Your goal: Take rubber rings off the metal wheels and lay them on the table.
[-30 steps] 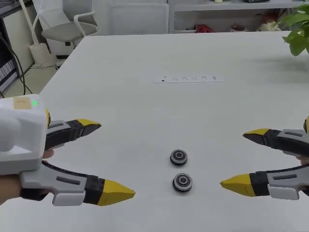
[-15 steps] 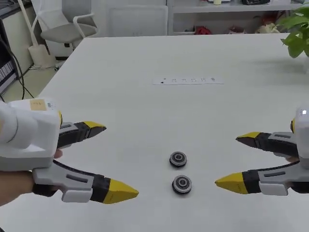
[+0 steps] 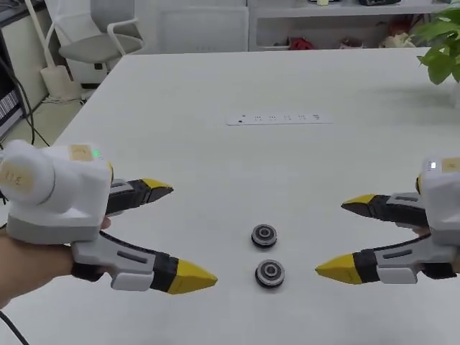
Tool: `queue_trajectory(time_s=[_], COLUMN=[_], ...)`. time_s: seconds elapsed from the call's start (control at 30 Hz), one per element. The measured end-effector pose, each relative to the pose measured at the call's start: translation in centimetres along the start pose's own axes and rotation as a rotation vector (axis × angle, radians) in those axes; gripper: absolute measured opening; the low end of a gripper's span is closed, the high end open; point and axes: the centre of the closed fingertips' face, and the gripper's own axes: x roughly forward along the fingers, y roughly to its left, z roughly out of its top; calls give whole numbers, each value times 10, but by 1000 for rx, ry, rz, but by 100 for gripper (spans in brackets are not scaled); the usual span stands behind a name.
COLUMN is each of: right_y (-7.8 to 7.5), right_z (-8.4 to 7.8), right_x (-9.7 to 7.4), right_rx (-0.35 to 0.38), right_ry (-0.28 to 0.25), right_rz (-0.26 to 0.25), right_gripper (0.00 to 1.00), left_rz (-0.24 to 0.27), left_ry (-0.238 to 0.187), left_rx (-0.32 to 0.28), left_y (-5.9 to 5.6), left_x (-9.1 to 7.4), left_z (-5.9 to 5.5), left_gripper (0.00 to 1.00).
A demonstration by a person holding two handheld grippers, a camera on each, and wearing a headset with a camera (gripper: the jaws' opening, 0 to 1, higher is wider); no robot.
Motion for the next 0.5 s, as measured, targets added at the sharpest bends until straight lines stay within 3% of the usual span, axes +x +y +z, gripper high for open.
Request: queue_trajectory(time_s=[0.5], right_y=[1], right_z=[-8], right_x=[17], right_rx=[-35], right_ry=[15], right_rz=[54], right_gripper=[71], left_rz=[-52], left_ry=[22], left_rx=[25], left_y=[-5], left_x=[25], left_z=[-7], left_gripper=[91])
